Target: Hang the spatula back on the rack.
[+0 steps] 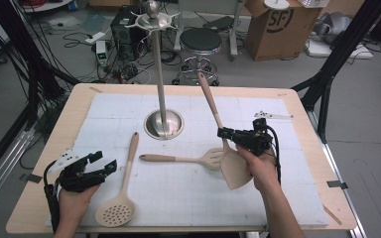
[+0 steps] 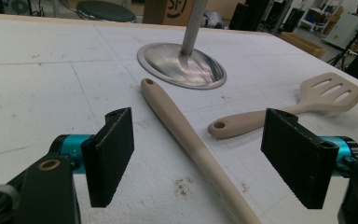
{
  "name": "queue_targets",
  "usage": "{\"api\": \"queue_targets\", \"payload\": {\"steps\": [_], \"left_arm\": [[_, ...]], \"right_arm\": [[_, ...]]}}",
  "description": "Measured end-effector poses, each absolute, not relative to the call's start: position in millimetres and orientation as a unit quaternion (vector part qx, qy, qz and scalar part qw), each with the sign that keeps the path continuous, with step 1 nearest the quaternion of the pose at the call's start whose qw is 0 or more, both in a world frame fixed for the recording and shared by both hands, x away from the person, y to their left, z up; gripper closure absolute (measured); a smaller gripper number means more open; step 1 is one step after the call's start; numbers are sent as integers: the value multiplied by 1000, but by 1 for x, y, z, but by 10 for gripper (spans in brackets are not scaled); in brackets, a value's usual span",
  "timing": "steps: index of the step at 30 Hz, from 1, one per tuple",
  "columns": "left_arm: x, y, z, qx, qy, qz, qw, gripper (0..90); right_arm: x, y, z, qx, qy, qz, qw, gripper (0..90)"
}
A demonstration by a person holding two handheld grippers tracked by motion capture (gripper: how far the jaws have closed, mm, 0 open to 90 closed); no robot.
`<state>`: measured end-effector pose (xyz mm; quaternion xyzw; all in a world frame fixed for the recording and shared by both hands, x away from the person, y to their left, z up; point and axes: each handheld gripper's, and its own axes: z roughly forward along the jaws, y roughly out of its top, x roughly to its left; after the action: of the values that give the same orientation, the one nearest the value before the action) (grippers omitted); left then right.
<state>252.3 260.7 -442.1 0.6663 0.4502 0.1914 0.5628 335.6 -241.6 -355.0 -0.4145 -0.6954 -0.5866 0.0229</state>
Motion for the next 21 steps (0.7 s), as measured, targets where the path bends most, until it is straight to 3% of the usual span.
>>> {"api": "queue_targets", "payload": {"steps": [21], "left_arm": [[252,261,-442,664,452,194,563,259]], "right_arm": [[338,-218,-334,-358,-690,-629,-9,784]]}}
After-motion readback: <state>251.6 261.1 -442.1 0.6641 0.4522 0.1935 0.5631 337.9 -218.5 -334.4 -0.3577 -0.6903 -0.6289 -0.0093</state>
